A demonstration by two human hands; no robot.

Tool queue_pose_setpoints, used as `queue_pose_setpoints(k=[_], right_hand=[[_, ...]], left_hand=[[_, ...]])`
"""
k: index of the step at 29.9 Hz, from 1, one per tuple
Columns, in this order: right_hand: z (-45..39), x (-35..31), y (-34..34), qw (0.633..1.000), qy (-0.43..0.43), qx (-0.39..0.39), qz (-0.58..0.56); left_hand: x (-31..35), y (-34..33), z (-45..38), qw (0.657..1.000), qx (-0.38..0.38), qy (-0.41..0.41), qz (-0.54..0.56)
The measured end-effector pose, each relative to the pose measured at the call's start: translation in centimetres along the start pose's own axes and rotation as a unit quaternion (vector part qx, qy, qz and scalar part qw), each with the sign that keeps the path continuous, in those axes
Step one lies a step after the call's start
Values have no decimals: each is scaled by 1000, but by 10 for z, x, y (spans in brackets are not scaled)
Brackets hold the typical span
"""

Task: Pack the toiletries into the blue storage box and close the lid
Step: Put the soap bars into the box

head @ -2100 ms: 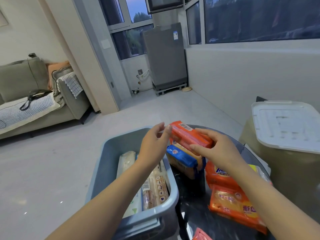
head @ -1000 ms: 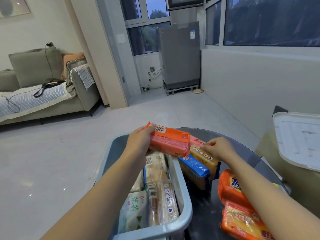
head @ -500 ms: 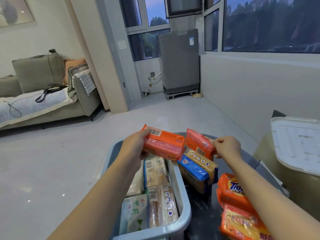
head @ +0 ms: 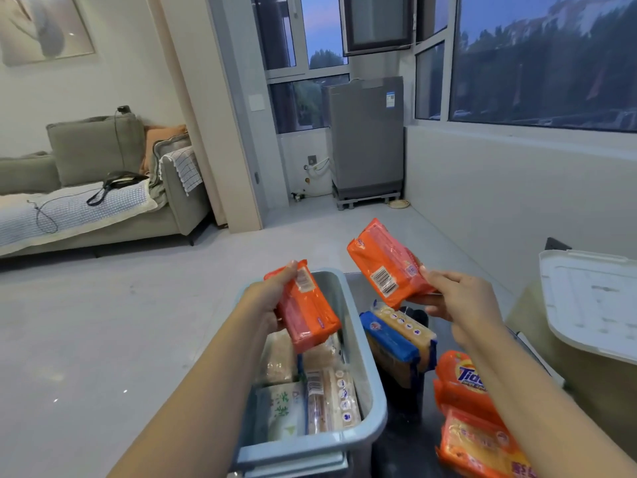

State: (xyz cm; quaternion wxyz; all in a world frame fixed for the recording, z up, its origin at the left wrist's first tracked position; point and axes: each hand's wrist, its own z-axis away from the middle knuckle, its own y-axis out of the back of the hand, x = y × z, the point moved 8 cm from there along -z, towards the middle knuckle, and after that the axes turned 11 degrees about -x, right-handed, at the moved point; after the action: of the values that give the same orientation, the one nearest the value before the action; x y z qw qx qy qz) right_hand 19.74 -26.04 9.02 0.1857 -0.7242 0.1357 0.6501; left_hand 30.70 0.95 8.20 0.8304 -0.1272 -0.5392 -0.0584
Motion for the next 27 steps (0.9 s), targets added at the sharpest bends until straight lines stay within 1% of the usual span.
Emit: queue_pose_setpoints(k=[2, 4, 8, 10, 13, 15, 17, 18, 20, 23, 25, 26, 27], right_hand=[[6, 0, -1, 1000, -7, 4, -21], [11, 0, -5, 999, -12, -6, -32], [18, -1, -15, 998, -11, -41, -50], [19, 0, -18, 997, -12, -52, -51], [20, 0, -18, 997, -13, -58, -52], [19, 0, -19, 997, -15, -62, -53], [19, 1, -19, 997, -21, -63, -50], [20, 2, -20, 997, -23, -62, -50], [21, 2, -21, 996, -27, -64, -49], [26, 3, -28, 995, -35, -80, -56], [28, 5, -31, 994, -43, -84, -57], [29, 6, -33, 994, -47, -84, -57], [29, 7, -34, 994, -51, -83, -58]], left_hand=[[-8, -3, -3, 998, -10, 28, -47], [-13, -5, -6, 995, -11, 39, -88], [-24, -18, -14, 994, -43, 43, -94], [-30, -21, -17, 990, -41, 49, -122], [-34, -16, -22, 983, -9, 42, -180], [-37, -11, -25, 982, 17, 37, -185], [-36, -6, -27, 983, 47, 17, -177], [-33, -4, -28, 979, 61, 4, -193], [-27, -4, -28, 958, 72, -10, -276], [-20, -7, -26, 908, 68, -11, -413], [-12, -8, -24, 877, 79, -39, -472], [-8, -8, -23, 877, 86, -65, -469], [-4, -7, -21, 893, 89, -91, -433]])
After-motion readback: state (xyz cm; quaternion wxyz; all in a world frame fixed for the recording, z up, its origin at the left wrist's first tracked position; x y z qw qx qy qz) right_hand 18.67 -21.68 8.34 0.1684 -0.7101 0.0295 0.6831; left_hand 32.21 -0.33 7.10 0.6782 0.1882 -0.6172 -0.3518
